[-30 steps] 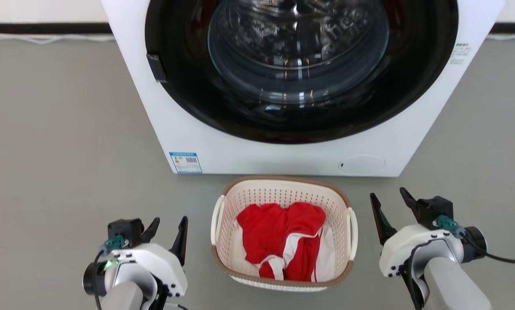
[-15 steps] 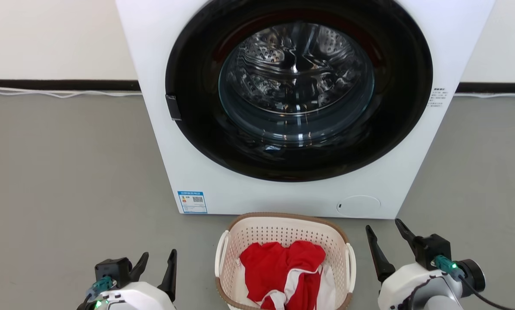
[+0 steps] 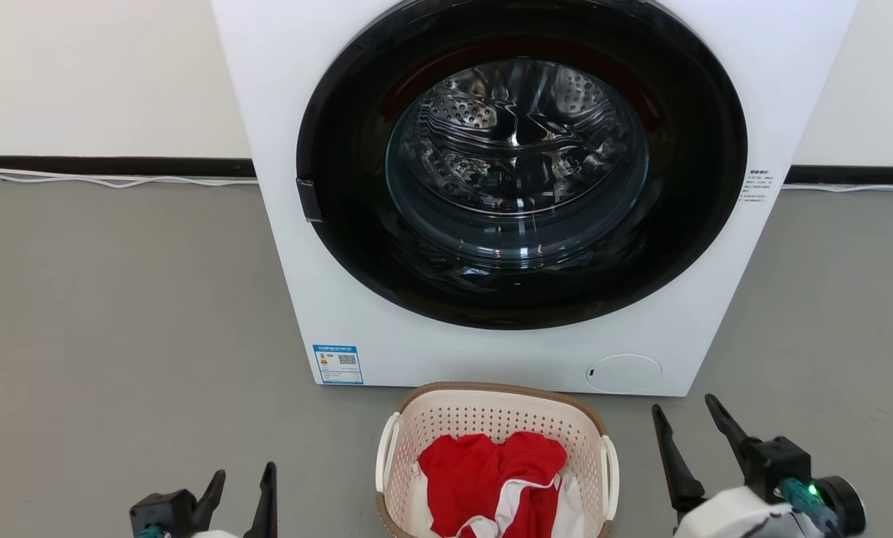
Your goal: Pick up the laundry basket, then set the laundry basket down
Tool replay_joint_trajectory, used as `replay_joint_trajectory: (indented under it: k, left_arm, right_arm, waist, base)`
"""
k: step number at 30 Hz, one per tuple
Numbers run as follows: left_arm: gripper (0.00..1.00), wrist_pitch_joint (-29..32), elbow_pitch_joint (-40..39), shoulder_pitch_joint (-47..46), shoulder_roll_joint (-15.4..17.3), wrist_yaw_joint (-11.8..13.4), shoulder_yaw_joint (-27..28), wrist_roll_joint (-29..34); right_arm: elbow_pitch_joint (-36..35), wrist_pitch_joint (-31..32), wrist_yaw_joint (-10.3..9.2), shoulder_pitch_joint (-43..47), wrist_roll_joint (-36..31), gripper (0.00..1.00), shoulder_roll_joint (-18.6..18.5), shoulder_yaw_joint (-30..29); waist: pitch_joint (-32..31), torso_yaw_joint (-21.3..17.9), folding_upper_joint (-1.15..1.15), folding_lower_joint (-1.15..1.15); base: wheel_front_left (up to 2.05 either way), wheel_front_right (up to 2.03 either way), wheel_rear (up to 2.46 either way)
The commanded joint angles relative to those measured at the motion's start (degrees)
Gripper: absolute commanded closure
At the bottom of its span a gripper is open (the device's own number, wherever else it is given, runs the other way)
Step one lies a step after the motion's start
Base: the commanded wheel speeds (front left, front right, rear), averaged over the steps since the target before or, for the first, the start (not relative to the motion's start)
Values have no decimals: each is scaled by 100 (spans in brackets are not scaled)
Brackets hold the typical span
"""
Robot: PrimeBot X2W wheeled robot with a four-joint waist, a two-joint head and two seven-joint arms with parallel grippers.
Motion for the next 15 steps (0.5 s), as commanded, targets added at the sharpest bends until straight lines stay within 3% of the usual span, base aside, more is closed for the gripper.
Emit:
replay_joint_trajectory:
  k: [1, 13, 14, 15]
  left_arm:
    - [0, -35, -219, -68, 86, 36, 239, 76]
    - [0, -35, -725, 307, -48, 22, 617, 305]
    - [100, 0, -599, 445, -84, 0, 444, 287]
    - [100, 2, -562, 444, -84, -1, 441, 282]
  right_arm:
    - [-239, -38, 35, -10, -40, 0, -13, 67]
    - [-774, -38, 35, 422, -70, 0, 17, -222]
    - [-613, 0, 0, 494, -14, 100, 36, -349]
    - [-558, 1, -4, 494, -13, 100, 41, -346]
  waist:
    - [-7, 6, 0, 0]
    - [-62, -41, 0, 0]
    - [-62, -41, 0, 0]
    - [-62, -41, 0, 0]
  base:
    - [0, 0, 0]
    - [0, 0, 0]
    - [0, 0, 0]
    - [0, 0, 0]
